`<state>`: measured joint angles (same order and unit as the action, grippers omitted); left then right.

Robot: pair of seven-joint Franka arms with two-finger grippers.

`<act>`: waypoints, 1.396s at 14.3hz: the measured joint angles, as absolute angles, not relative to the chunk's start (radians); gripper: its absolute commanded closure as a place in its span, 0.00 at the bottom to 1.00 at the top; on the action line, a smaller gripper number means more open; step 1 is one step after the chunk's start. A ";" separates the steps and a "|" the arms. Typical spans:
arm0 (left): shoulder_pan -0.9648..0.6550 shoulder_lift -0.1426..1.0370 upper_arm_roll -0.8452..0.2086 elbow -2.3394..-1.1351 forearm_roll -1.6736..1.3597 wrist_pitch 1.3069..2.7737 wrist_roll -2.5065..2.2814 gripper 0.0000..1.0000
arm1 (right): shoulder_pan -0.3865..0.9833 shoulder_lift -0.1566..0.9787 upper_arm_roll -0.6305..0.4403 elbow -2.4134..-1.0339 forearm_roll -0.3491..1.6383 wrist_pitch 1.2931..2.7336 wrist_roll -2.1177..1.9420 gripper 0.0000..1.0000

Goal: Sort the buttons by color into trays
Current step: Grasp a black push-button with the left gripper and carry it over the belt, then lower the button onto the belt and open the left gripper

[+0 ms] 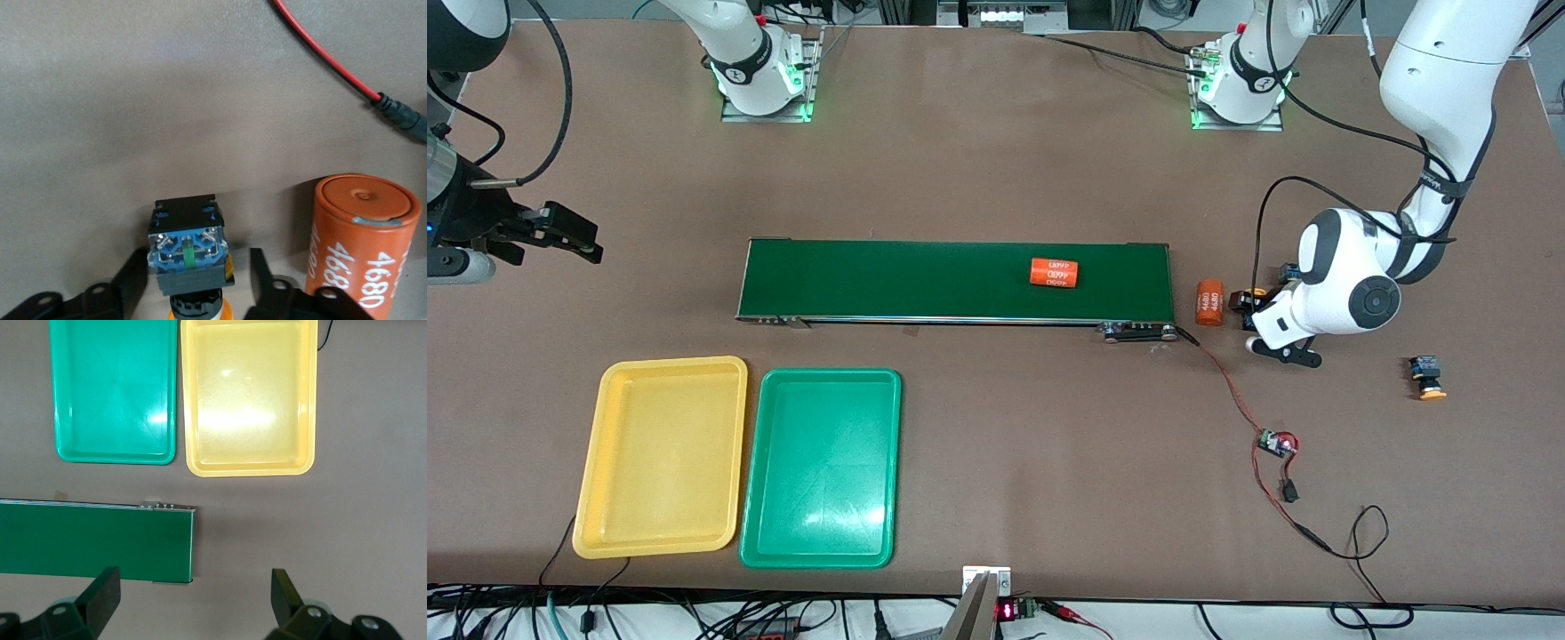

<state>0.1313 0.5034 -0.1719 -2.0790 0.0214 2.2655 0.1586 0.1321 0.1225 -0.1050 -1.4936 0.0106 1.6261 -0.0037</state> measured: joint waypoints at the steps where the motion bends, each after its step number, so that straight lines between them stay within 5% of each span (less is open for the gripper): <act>1: 0.130 0.500 -0.172 -2.079 0.021 2.263 0.157 0.90 | 0.132 0.122 -0.105 -1.494 0.011 1.626 -0.004 0.00; 9: -0.079 0.350 -0.179 -2.033 0.021 2.224 0.115 0.96 | 0.132 0.123 -0.105 -1.494 0.011 1.625 -0.004 0.00; 16: -0.302 0.373 -0.187 -2.011 -0.047 2.215 -0.204 0.94 | 0.132 0.123 -0.105 -1.494 0.011 1.624 -0.004 0.00; 17: -0.327 0.381 -0.188 -2.011 -0.067 2.215 -0.225 0.89 | 0.132 0.123 -0.105 -1.494 0.011 1.624 -0.004 0.00; 18: -0.341 0.388 -0.188 -2.011 -0.080 2.215 -0.236 0.53 | 0.132 0.123 -0.105 -1.494 0.011 1.624 -0.004 0.00; 19: -0.345 0.393 -0.188 -2.011 -0.084 2.215 -0.239 0.01 | 0.132 0.123 -0.105 -1.494 0.011 1.624 -0.004 0.00; 20: -0.345 0.397 -0.186 -2.011 -0.084 2.215 -0.239 0.00 | 0.132 0.123 -0.105 -1.494 0.011 1.624 -0.004 0.00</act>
<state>-0.3446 0.3967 -0.1859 -2.0111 -0.0840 2.2155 -0.2392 0.1322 0.1227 -0.1050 -1.4939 0.0106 1.6245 -0.0037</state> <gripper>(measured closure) 0.537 0.000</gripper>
